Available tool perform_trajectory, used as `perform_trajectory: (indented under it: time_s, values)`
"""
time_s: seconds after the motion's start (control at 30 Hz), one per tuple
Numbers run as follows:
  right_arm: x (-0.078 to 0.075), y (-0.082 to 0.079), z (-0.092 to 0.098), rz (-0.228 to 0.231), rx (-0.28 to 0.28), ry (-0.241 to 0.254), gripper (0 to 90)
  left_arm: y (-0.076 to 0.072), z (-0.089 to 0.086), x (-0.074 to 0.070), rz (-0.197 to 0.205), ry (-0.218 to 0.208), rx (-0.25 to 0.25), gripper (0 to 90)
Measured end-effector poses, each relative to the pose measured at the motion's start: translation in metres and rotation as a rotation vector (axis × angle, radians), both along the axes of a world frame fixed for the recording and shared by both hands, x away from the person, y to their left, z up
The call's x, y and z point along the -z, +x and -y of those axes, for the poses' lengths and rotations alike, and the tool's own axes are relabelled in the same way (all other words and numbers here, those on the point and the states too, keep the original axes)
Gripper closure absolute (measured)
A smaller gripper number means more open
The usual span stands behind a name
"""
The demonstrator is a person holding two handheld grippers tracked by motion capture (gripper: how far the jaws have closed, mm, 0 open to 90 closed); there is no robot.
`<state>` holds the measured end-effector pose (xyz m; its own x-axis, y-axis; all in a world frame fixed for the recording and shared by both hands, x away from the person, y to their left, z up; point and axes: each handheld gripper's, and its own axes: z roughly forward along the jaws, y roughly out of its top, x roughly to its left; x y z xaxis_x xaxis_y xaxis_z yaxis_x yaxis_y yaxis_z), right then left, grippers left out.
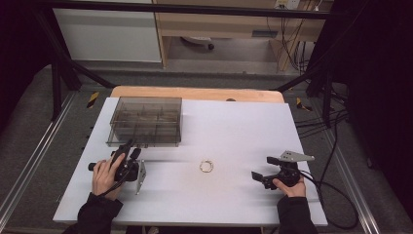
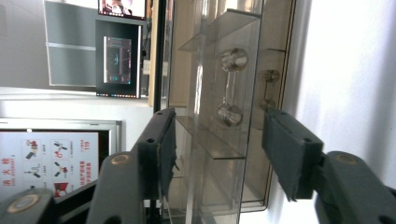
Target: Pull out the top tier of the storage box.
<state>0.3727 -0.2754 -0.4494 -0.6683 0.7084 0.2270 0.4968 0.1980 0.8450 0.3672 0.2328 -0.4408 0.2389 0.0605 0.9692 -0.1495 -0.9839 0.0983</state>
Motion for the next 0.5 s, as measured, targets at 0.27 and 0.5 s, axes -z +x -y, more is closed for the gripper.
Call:
perform_trajectory:
  time_s: [0.27, 0.5]
  values:
    - [0.0001, 0.0, -0.0001, -0.001, 0.001, 0.0, 0.7, -0.0017, 0.0013, -0.0042, -0.05, -0.055, -0.007, 32.8]
    - [-0.0001, -0.0001, 0.0001, 0.0, 0.001, 0.001, 0.7, -0.0051, 0.0008, -0.0096, -0.098, -0.146, -0.005, 27.6]
